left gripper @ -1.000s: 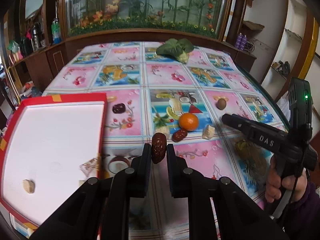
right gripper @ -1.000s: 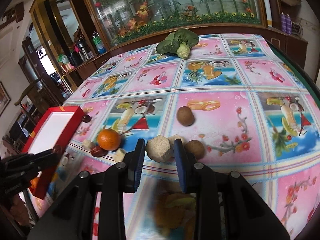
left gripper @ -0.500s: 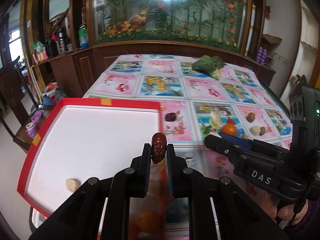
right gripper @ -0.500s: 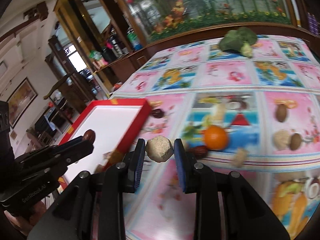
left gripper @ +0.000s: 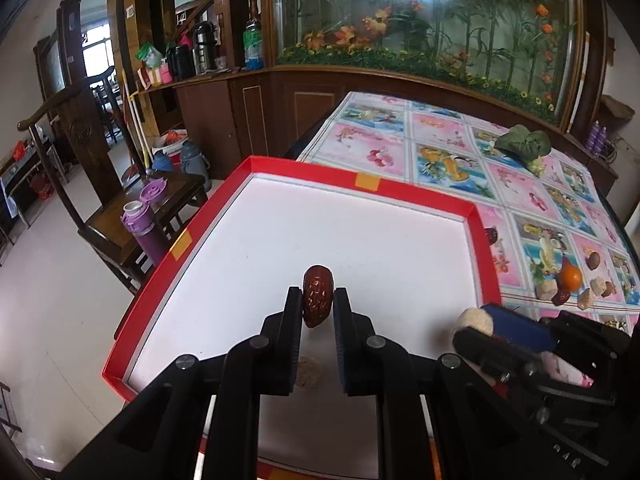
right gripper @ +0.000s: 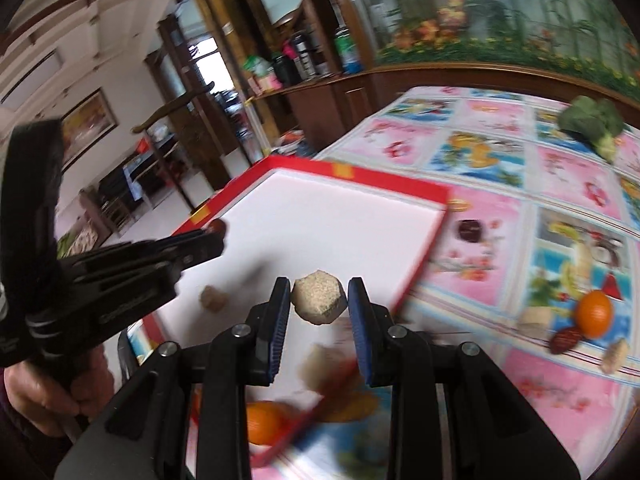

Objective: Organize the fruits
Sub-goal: 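Carry the date and the pastry into the red tray and release both, then lift both tools out of the tray and return over the fruits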

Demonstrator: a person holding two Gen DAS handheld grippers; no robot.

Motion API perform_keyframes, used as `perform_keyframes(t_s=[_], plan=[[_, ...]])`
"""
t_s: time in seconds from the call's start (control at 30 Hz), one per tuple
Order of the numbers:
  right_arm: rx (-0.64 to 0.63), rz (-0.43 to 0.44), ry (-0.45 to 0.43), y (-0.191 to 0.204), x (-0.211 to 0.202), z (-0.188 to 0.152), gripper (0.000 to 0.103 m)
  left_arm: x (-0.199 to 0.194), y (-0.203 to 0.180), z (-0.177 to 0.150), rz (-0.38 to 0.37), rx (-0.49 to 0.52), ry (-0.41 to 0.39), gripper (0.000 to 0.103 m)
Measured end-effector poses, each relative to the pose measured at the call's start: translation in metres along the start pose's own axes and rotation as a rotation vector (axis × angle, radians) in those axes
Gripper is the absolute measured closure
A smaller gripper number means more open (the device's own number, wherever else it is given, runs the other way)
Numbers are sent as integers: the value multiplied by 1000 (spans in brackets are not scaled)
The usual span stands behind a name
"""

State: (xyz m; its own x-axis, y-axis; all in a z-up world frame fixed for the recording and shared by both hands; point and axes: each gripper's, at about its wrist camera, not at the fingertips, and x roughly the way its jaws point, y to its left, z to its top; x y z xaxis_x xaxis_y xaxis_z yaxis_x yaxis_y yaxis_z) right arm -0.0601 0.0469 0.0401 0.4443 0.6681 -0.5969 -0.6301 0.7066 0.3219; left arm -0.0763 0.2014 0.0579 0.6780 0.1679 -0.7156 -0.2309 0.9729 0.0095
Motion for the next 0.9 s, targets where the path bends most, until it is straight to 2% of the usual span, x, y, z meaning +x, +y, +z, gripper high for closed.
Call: perform_keyframes(t_s=[0.2,0.47,0.6,0.63,0.73,0.83,0.9], plan=[[-33,38,56,20,21,-8,71,5,4,-5,9,13,18,89],[-35,30,118,23,35,-15,70,16,3,-13,26,23,65,89],[-53,21,119,25,33,-16,70,19,4,-16,43,15,91,87],[-52,23,122,25,33,-16,70,19,4,-16,45,13,95,85],[-35,38,115,20,28,-15,70,16,4,-16,56,6,103,49],[-2,60,75,10,17,-11,62,10,-1,-15,55,12,94,46],[13,57,33,3,5,-9,60,7,-6,-15,45,19,99,43]])
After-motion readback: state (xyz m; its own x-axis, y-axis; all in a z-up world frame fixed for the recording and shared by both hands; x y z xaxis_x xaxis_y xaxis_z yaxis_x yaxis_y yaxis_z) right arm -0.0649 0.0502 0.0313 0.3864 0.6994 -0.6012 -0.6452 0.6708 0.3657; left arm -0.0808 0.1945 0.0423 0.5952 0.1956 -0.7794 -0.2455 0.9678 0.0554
